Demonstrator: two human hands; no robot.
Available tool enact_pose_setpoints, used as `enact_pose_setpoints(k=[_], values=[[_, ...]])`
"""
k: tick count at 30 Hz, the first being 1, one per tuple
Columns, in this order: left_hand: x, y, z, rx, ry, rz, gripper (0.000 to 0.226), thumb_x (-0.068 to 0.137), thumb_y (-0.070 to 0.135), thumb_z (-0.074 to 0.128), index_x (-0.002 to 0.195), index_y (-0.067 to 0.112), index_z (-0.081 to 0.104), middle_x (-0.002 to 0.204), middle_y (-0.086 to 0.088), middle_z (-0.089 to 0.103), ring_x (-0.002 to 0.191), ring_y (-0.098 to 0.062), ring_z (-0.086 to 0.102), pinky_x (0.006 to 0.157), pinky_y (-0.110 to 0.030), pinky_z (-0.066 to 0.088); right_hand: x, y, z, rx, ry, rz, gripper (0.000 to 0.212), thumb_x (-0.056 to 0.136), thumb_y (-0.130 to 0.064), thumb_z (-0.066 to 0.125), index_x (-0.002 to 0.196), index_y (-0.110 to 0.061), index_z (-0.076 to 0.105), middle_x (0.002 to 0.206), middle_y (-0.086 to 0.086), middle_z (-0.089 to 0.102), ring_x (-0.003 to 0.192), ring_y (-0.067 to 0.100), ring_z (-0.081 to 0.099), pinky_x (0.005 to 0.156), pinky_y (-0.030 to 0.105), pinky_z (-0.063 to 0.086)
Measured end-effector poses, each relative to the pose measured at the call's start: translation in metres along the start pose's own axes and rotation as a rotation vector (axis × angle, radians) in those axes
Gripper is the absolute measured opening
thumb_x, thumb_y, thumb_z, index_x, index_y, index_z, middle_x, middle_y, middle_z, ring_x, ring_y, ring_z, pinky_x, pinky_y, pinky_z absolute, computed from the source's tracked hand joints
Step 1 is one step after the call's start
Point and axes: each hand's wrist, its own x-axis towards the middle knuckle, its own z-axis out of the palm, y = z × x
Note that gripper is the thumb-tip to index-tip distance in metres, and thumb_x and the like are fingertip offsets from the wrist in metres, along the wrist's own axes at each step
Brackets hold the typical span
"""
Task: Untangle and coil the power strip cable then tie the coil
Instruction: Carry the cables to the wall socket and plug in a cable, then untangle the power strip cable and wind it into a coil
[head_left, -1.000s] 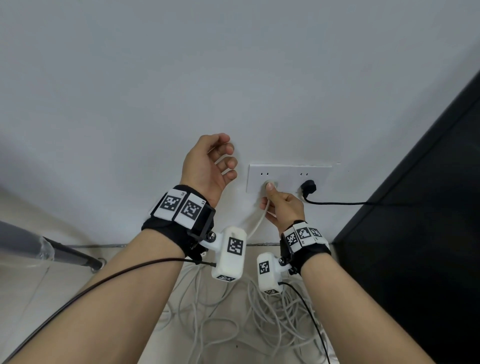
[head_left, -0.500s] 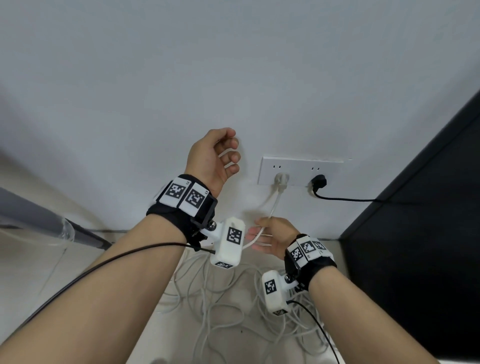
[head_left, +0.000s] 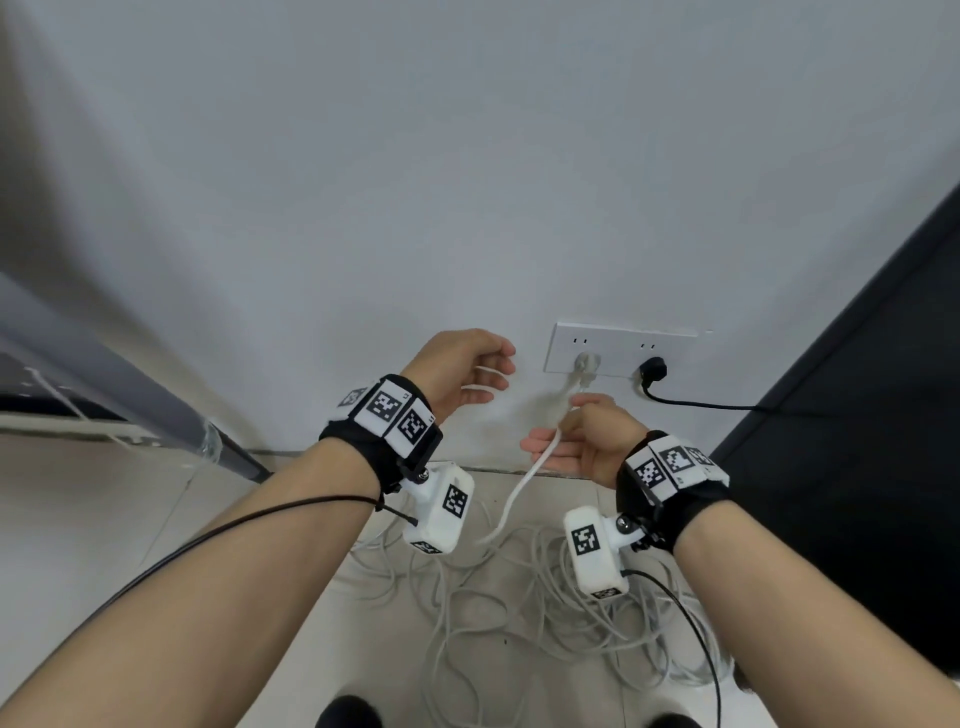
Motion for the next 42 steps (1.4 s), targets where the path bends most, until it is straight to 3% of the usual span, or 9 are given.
enact_pose_setpoints(k=[3,6,10,19,27,31,35,38,42], values=[[-0.013,0.003,0.000,0.070,-0.045,-0.044,0.017,0.095,0.019,0.052,0.087,0.013,0.066,0.077,-0.001,0.068,0.072,-0.018,0.064,0.067,-0.028,0.048,-0.021,-0.006,0.008,-0.058,-0.069,0.045,0.023,0.095,0.005,0.034,0.105,-0.004,0.053,0.096,0.024,0.067,0.083,0.037,0.071,0.073,0.047,0.060],[-0.023,0.007,-0.001,0.090,-0.068,-0.060,0.016,0.095,0.019,0.052,0.090,0.013,0.065,0.082,-0.003,0.068,0.075,-0.019,0.065,0.069,-0.029,0.048,-0.034,-0.011,0.019,-0.089,-0.096,0.034,0.018,0.096,0.002,0.040,0.096,-0.004,0.057,0.091,0.021,0.068,0.081,0.034,0.072,0.066,0.040,0.061],[-0.026,0.002,-0.004,0.101,-0.078,-0.099,0.015,0.095,0.019,0.052,0.091,0.013,0.065,0.083,-0.003,0.068,0.077,-0.020,0.065,0.070,-0.029,0.049,-0.034,-0.011,0.024,-0.118,-0.085,0.013,0.014,0.097,-0.003,0.046,0.096,-0.002,0.060,0.086,0.015,0.066,0.080,0.032,0.073,0.071,0.040,0.060],[0.038,-0.069,-0.042,0.059,0.067,-0.292,0.016,0.094,0.019,0.053,0.087,0.013,0.066,0.080,-0.002,0.067,0.070,-0.018,0.062,0.062,-0.027,0.046,0.025,0.032,0.028,0.149,-0.079,0.180,0.023,0.088,-0.005,0.042,0.090,0.003,0.065,0.086,0.021,0.070,0.073,0.037,0.074,0.060,0.038,0.061],[0.098,-0.147,-0.083,0.083,0.216,-0.381,0.017,0.093,0.014,0.053,0.081,0.014,0.065,0.077,-0.002,0.065,0.067,-0.016,0.057,0.061,-0.027,0.044,0.115,0.064,0.049,0.214,0.072,0.182,0.029,0.089,-0.008,0.039,0.088,0.001,0.066,0.100,0.018,0.065,0.091,0.034,0.065,0.081,0.040,0.055],[0.123,-0.183,-0.101,0.124,0.269,-0.403,0.015,0.091,0.015,0.055,0.095,0.015,0.069,0.088,-0.001,0.066,0.078,-0.016,0.057,0.068,-0.027,0.044,0.145,0.077,0.043,0.149,0.158,0.132,0.028,0.092,-0.012,0.043,0.090,-0.006,0.070,0.109,0.012,0.066,0.093,0.025,0.060,0.088,0.038,0.051],[0.141,-0.224,-0.113,0.348,0.272,-0.382,0.028,0.093,0.011,0.054,0.118,0.013,0.068,0.111,-0.004,0.063,0.102,-0.019,0.058,0.082,-0.028,0.047,0.161,0.089,0.037,-0.078,0.168,0.103,0.028,0.091,-0.013,0.057,0.115,-0.005,0.069,0.097,0.003,0.060,0.097,0.020,0.056,0.076,0.035,0.050],[0.145,-0.248,-0.118,0.538,0.224,-0.401,0.041,0.093,0.007,0.052,0.132,0.015,0.060,0.134,-0.008,0.059,0.125,-0.024,0.053,0.099,-0.029,0.042,0.168,0.101,0.037,-0.205,0.134,0.131,0.037,0.093,-0.015,0.057,0.129,-0.007,0.061,0.120,0.009,0.058,0.119,0.027,0.055,0.081,0.037,0.050],[0.141,-0.266,-0.126,0.723,0.064,-0.509,0.054,0.092,0.015,0.055,0.144,0.023,0.047,0.146,-0.005,0.048,0.131,-0.025,0.047,0.108,-0.031,0.037,0.176,0.115,0.040,-0.288,0.075,0.179,0.055,0.090,-0.020,0.060,0.141,-0.005,0.046,0.144,0.018,0.046,0.130,0.035,0.049,0.090,0.044,0.051]])
